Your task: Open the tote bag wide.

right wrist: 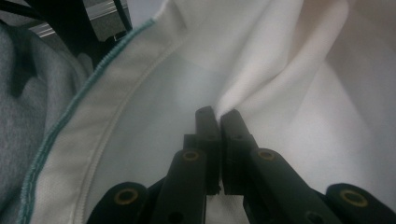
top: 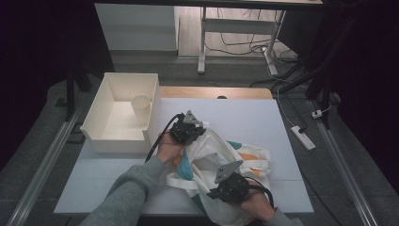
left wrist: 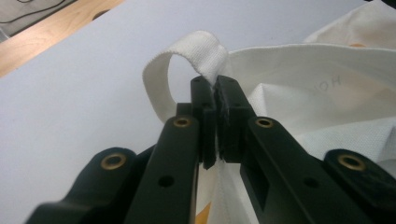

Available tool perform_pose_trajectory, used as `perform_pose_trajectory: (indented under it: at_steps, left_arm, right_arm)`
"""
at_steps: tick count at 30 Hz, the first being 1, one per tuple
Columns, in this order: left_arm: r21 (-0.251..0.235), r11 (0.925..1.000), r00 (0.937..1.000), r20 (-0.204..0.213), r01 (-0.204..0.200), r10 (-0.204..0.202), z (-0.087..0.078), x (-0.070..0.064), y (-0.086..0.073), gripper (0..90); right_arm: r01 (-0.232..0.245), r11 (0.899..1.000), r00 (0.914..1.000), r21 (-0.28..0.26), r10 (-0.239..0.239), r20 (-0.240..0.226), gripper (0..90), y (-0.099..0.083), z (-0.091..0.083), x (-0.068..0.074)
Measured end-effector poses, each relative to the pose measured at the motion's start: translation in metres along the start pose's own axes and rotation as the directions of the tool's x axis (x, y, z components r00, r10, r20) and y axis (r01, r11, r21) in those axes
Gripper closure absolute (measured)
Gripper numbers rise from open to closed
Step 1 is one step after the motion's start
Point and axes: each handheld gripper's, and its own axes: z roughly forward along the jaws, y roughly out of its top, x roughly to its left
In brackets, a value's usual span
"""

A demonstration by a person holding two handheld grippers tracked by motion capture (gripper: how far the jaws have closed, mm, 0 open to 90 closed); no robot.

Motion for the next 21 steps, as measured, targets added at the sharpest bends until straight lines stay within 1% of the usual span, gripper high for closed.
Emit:
perform_pose_trajectory:
  at_steps: [2,4,5,6,7,9,10,12,13,14,16,17,18,19,20,21]
  left_arm:
    - [0.0,1.0,1.0,0.003,0.0,0.0,0.0,0.0,0.0,85.9]
    - [0.001,1.0,1.0,0.009,0.002,-0.002,-0.001,0.001,-0.001,85.8]
    - [0.003,1.0,0.9999,0.012,0.002,-0.002,-0.001,0.001,-0.001,85.8]
    - [0.003,1.0,0.9999,0.016,0.004,-0.004,-0.001,0.001,-0.001,85.8]
    - [0.002,1.0,0.9998,0.019,0.004,-0.004,-0.001,0.001,-0.002,85.7]
    - [0.004,1.0,0.9997,0.023,0.002,-0.002,0.0,0.001,-0.003,85.7]
    - [0.004,1.0,0.9997,0.024,0.003,-0.003,0.0,0.001,-0.003,85.6]
    - [0.006,1.0,0.9995,0.03,0.005,-0.005,0.0,0.002,-0.003,85.6]
    - [0.007,1.0,0.9995,0.03,0.004,-0.004,0.0,0.001,-0.003,85.5]
    - [0.009,1.0,0.9996,0.029,0.002,-0.002,0.0,0.001,-0.003,85.5]
    - [0.006,1.0,0.9996,0.029,0.001,-0.001,0.0,0.001,-0.004,85.5]
    - [0.006,1.0,0.9996,0.029,0.001,-0.002,0.0,0.001,-0.004,85.5]
    - [0.007,1.0,0.9996,0.03,0.001,-0.001,0.0,0.001,-0.004,85.4]
    - [0.008,1.0,0.9995,0.03,0.0,0.0,0.0,0.001,-0.004,85.5]
    - [0.009,1.0,0.9995,0.032,0.0,0.0,0.0,0.001,-0.004,85.4]
    - [0.012,0.9999,0.9994,0.034,0.001,-0.001,0.0,0.001,-0.004,85.4]
  right_arm:
    - [-0.003,1.0,1.0,-0.001,0.003,-0.005,88.0,-0.001,0.002,-0.002]
    - [-0.003,1.0,1.0,-0.014,0.003,-0.003,86.6,-0.002,0.002,-0.003]
    - [-0.004,1.0,1.0,-0.019,0.004,-0.007,84.1,-0.003,0.002,-0.004]
    - [-0.01,1.0,0.9999,-0.028,0.01,-0.014,79.4,-0.003,0.001,-0.005]
    - [-0.014,0.999,0.9999,-0.04,0.013,-0.011,73.4,-0.003,-0.001,-0.006]
    - [-0.023,0.997,0.9996,-0.073,0.024,0.013,67.3,-0.002,-0.008,-0.008]
    - [-0.035,0.995,0.9992,-0.093,0.037,0.015,64.9,-0.002,-0.012,-0.01]
    - [-0.057,0.989,0.9969,-0.134,0.064,0.046,61.0,0.0,-0.022,-0.013]
    - [-0.058,0.986,0.994,-0.155,0.072,0.083,60.4,0.001,-0.028,-0.015]
    - [-0.062,0.983,0.9886,-0.175,0.085,0.125,59.2,0.002,-0.034,-0.017]
    - [-0.074,0.976,0.9773,-0.206,0.112,0.18,57.4,0.003,-0.044,-0.023]
    - [-0.085,0.973,0.9698,-0.216,0.13,0.206,56.1,0.003,-0.048,-0.026]
    - [-0.098,0.972,0.9609,-0.212,0.148,0.234,54.3,0.004,-0.049,-0.03]
    - [-0.101,0.974,0.9538,-0.202,0.153,0.259,53.8,0.004,-0.049,-0.034]
    - [-0.098,0.976,0.9492,-0.194,0.15,0.277,53.8,0.004,-0.048,-0.038]
    - [-0.103,0.977,0.9479,-0.185,0.153,0.28,53.7,0.005,-0.045,-0.043]
